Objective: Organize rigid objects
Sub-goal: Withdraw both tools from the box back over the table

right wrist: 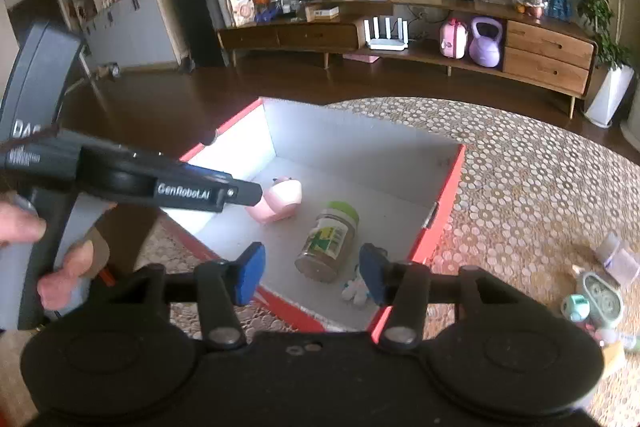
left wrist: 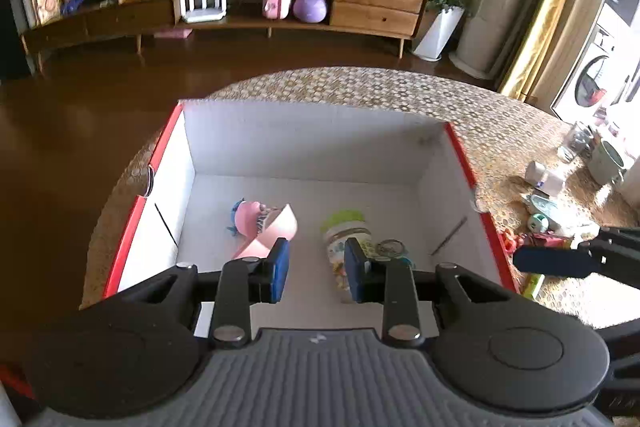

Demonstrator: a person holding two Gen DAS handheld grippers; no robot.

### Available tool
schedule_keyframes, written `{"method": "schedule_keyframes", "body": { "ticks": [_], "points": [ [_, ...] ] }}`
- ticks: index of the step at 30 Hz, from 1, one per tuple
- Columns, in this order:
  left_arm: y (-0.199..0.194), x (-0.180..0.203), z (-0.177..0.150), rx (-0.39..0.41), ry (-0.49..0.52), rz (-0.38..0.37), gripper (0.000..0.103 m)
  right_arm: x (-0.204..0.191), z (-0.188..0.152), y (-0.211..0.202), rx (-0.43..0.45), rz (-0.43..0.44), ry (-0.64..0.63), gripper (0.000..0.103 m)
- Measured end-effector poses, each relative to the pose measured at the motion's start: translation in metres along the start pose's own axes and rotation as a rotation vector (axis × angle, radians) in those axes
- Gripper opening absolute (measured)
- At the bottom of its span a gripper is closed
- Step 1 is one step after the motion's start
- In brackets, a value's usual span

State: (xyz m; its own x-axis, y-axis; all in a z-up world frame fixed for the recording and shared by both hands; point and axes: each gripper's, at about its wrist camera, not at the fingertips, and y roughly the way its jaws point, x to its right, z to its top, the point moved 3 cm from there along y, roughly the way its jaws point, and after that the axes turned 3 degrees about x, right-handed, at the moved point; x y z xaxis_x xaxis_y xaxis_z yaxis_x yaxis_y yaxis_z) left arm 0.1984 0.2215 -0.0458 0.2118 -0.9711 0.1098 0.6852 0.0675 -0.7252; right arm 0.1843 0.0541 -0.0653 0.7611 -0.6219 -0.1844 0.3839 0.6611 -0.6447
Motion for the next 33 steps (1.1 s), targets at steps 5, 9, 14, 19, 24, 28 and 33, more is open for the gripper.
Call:
{"method": "schedule_keyframes", "body": {
  "ticks": [5, 9, 14, 19, 24, 28, 33],
  "points": [
    [-0.02, 0.015, -0.007, 0.029, 0.0, -0.044, 0.029, 0.003, -0.006, -0.024, 0.035, 0.005, 0.041, 0.059],
    [-0.032, 0.032, -0.013, 0.043, 0.007, -0.059, 0.029, 0.008, -0.014, -0.049, 0.076, 0.002, 0.063, 0.066],
    [-0.047, 0.058, -0.025, 0.082, 0.047, -0.069, 0.029, 0.019, -0.026, -0.079, 0.124, -0.021, 0.081, 0.077],
    [-0.051, 0.081, -0.033, 0.083, 0.046, -0.101, 0.044, 0.033, -0.042, -0.101, 0.163, -0.06, 0.102, 0.086],
    [-0.055, 0.106, -0.042, 0.111, 0.077, -0.115, 0.068, 0.048, -0.065, -0.115, 0.164, -0.098, 0.101, 0.088],
    [-0.053, 0.125, -0.049, 0.102, 0.084, -0.146, 0.074, 0.062, -0.083, -0.13, 0.173, -0.137, 0.105, 0.093],
    [-0.048, 0.147, -0.056, 0.111, 0.104, -0.167, 0.082, 0.082, -0.106, -0.145, 0.176, -0.176, 0.111, 0.093]
  ]
}}
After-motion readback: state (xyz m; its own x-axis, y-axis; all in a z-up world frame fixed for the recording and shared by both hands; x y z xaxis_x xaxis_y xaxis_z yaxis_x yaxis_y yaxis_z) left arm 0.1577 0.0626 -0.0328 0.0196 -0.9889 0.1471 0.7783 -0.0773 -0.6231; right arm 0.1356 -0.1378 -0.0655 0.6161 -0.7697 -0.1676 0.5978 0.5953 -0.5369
